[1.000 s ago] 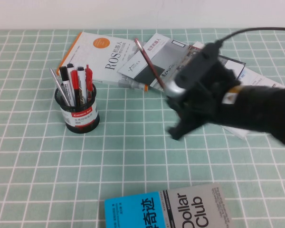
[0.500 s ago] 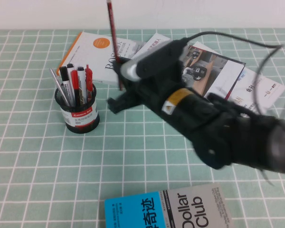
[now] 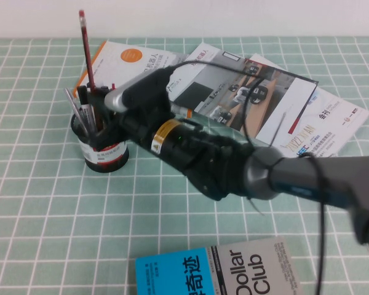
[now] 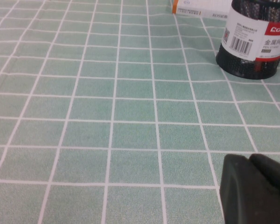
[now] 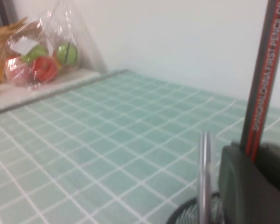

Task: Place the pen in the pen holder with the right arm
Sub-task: Place the pen onto the pen holder

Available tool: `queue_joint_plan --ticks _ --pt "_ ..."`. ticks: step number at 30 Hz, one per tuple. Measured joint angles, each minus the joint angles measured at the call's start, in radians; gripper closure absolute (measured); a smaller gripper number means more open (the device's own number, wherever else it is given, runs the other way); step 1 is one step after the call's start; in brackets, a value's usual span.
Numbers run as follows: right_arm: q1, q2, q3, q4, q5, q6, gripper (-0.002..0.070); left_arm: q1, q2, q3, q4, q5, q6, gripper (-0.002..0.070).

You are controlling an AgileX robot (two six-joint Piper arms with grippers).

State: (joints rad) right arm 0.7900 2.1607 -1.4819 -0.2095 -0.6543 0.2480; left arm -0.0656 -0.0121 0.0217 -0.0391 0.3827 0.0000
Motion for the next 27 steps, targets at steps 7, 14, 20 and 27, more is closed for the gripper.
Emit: queue_joint_plan --ticks 7,14,20,27 --pt "0.000 0.082 -0.051 -0.020 0.000 0.018 0.0659 0.000 0.000 0.000 0.000 0.000 0.000 0.0681" --pt "0.000 0.102 -0.079 -0.022 0.045 0.020 0.0659 0.000 0.000 0.000 0.000 0.000 0.000 0.0681" --pt "0.000 0.102 -0.080 -0.033 0.068 0.020 0.0608 0.000 0.000 0.000 0.000 0.000 0.000 0.0681" --pt "0.000 0.087 -0.080 -0.054 0.143 0.018 0.0366 0.000 0.000 0.000 0.000 0.000 0.000 0.0681"
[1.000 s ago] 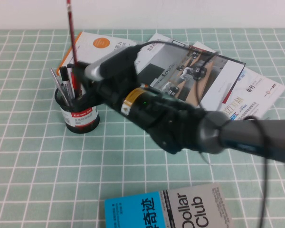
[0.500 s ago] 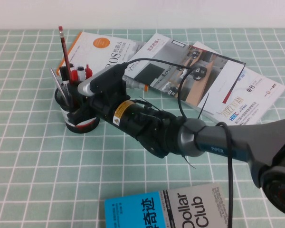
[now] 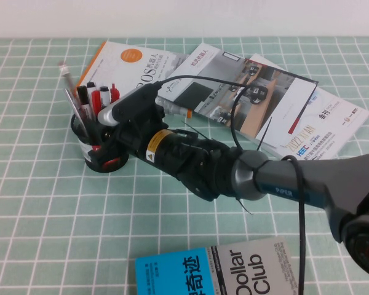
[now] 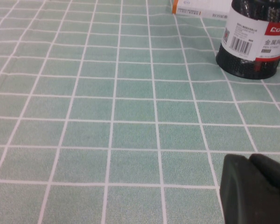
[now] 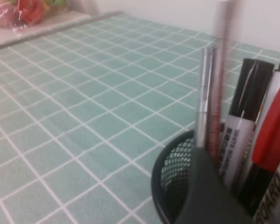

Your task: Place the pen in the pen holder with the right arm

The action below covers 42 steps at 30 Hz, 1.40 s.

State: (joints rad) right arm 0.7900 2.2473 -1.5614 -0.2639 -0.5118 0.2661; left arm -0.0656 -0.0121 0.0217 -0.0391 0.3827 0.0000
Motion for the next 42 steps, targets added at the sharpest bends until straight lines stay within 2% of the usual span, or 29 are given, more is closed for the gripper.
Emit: queue_joint_plan --ticks 5,11,13,15,17,19,21,30,35,42 --pt "0.000 -0.036 0.000 -0.030 0.054 0.000 0.0334 0.000 0.000 0.000 0.000 0.000 0.000 0.0681" --pt "0.000 -0.135 0.000 -0.117 0.169 0.066 0.0338 0.000 0.000 0.000 0.000 0.000 0.000 0.0681" --pt "0.000 -0.183 0.000 -0.178 0.231 0.129 0.0380 0.000 0.000 0.000 0.000 0.000 0.000 0.0681" --pt "0.000 -0.233 0.000 -0.253 0.297 0.220 0.0458 0.000 0.000 0.000 0.000 0.000 0.000 0.0681" --pt "0.000 -0.298 0.011 -0.333 0.360 0.299 0.0580 0.000 0.000 0.000 0.000 0.000 0.000 0.0681" --pt "0.000 -0.367 0.043 -0.386 0.391 0.335 0.0641 0.000 0.000 0.000 0.000 0.000 0.000 0.0681" --pt "0.000 -0.443 0.095 -0.418 0.415 0.354 0.0673 0.000 0.000 0.000 0.000 0.000 0.000 0.0681" --pt "0.000 -0.883 0.401 -0.456 0.640 0.360 0.0694 0.000 0.000 0.000 0.000 0.000 0.000 0.0681" --pt "0.000 -1.125 0.590 -0.402 0.787 0.360 0.0695 0.000 0.000 0.000 0.000 0.000 0.000 0.0681" --pt "0.000 -1.389 0.820 -0.337 0.841 0.360 0.0695 0.000 0.000 0.000 0.000 0.000 0.000 0.0681"
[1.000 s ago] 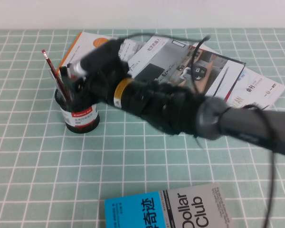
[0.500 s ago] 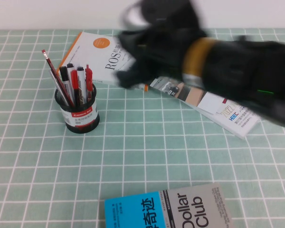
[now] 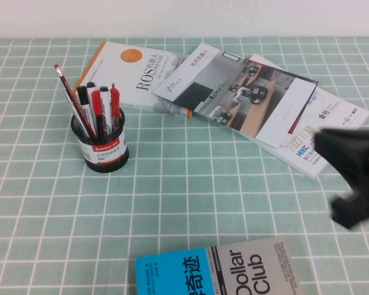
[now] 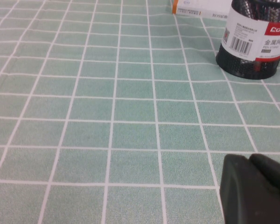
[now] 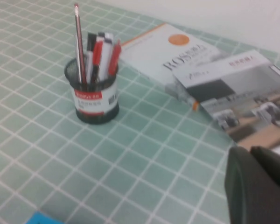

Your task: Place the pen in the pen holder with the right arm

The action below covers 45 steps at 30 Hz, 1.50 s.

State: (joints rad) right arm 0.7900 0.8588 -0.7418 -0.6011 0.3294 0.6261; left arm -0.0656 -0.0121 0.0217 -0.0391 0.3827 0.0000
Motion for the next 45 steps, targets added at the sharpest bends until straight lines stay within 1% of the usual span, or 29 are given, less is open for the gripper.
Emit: queue_joint_plan --ticks 5,10,12,15,19,22,24,26,29,32,37,45 --pt "0.000 -0.105 0.103 0.008 0.012 0.000 0.0695 0.000 0.000 0.000 0.000 0.000 0.000 0.0681" --pt "0.000 -0.136 0.207 0.004 0.029 0.017 0.0695 0.000 0.000 0.000 0.000 0.000 0.000 0.0681" --pt "-0.018 -0.152 0.244 0.002 0.035 0.041 0.0695 0.000 0.000 0.000 0.000 0.000 0.000 0.0681" --pt "-0.126 -0.207 0.305 0.000 -0.009 0.055 0.0695 0.000 0.000 0.000 0.000 0.000 0.000 0.0681" --pt "-0.353 -0.350 0.429 -0.008 -0.128 0.057 0.0695 0.000 0.000 0.000 0.000 0.000 0.000 0.0681" --pt "-0.508 -0.497 0.524 -0.010 -0.177 0.058 0.0695 0.000 0.000 0.000 0.000 0.000 0.000 0.0681" --pt "-0.580 -0.594 0.575 -0.014 -0.185 0.058 0.0695 0.000 0.000 0.000 0.000 0.000 0.000 0.0681" --pt "-0.623 -0.676 0.618 -0.014 -0.187 0.058 0.0695 0.000 0.000 0.000 0.000 0.000 0.000 0.0681" --pt "-0.650 -0.782 0.663 -0.014 -0.187 0.058 0.0695 0.000 0.000 0.000 0.000 0.000 0.000 0.0681" --pt "-0.651 -0.855 0.684 -0.014 -0.174 0.058 0.0695 0.000 0.000 0.000 0.000 0.000 0.000 0.0681" --pt "-0.651 -0.866 0.686 -0.014 -0.134 0.058 0.0695 0.000 0.000 0.000 0.000 0.000 0.000 0.0681" --pt "-0.651 -0.866 0.686 -0.014 -0.154 0.058 0.0695 0.000 0.000 0.000 0.000 0.000 0.000 0.0681"
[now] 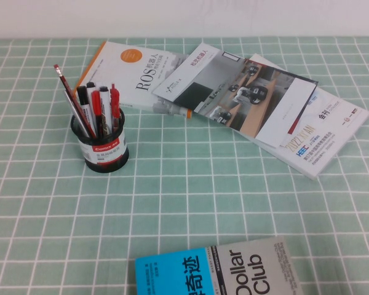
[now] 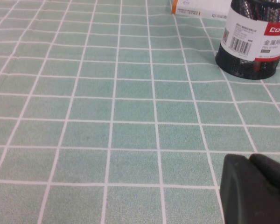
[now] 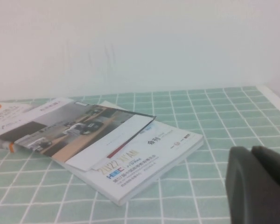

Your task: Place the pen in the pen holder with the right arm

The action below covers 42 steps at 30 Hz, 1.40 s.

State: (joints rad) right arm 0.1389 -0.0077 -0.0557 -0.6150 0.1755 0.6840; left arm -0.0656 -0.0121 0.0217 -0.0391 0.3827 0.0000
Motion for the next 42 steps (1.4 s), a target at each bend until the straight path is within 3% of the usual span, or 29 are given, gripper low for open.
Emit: queue_joint_plan --ticks 2,8,11,42 --pt "0.000 0.000 0.000 0.050 0.000 -0.045 0.0695 0.000 0.000 0.000 0.000 0.000 0.000 0.0681" --pt "0.000 0.000 0.006 0.530 0.111 -0.656 0.0695 0.000 0.000 0.000 0.000 0.000 0.000 0.0681" --pt "0.000 0.000 0.033 0.615 0.114 -0.785 0.0695 0.000 0.000 0.000 0.000 0.000 0.000 0.0681" --pt "0.000 0.000 0.080 0.705 0.163 -0.825 0.0695 0.000 0.000 0.000 0.000 0.000 0.000 0.0681"
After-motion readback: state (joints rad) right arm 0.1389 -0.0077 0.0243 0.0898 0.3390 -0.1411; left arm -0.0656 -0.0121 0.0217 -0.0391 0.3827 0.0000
